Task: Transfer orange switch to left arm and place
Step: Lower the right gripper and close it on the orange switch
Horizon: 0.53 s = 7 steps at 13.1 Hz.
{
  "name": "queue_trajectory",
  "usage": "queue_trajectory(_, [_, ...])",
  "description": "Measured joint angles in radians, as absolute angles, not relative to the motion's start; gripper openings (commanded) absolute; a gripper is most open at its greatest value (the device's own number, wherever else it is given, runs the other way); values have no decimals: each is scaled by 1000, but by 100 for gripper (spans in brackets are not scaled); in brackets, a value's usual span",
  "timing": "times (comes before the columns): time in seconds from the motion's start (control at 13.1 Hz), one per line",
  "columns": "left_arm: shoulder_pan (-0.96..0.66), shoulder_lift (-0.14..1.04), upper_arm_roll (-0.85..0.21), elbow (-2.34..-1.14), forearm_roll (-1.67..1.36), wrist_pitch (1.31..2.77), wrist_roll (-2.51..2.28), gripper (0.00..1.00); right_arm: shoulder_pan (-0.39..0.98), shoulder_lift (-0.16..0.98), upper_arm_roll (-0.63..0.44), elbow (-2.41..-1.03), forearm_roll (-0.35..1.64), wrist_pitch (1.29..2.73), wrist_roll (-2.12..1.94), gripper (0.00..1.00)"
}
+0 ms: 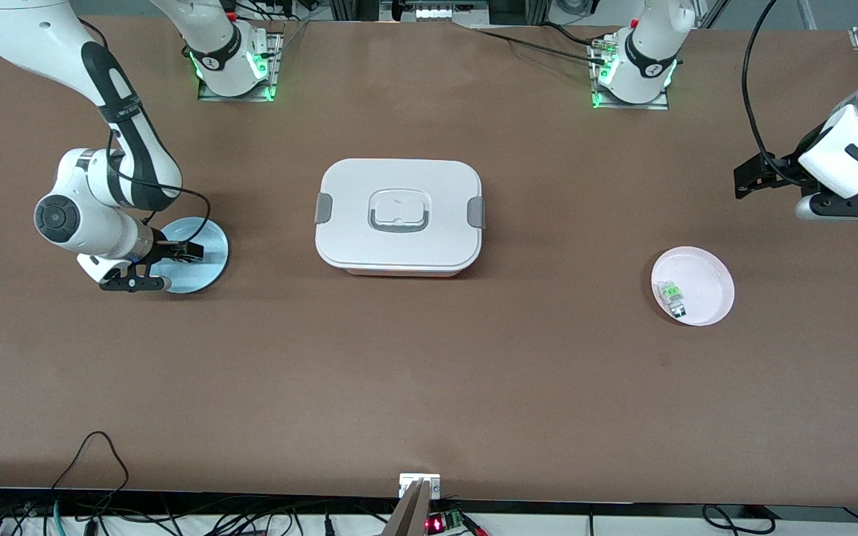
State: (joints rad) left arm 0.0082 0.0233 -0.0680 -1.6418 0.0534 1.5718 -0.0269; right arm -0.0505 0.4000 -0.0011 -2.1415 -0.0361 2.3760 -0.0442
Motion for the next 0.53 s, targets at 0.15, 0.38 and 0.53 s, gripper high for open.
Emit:
queue_trajectory(0.15, [8,23,-68,-1642,53,1572,-27,100,-50,409,-1,-2142,-36,2382,-45,100])
queue_trajectory(0.38, [8,23,-68,-1642,53,1572,-27,100,-50,425,-1,-2142,-36,2396,-45,100])
queue_trajectory(0.53, [8,23,-68,-1642,53,1568,-27,100,-51,427,-2,-2144,-36,2397,-45,100])
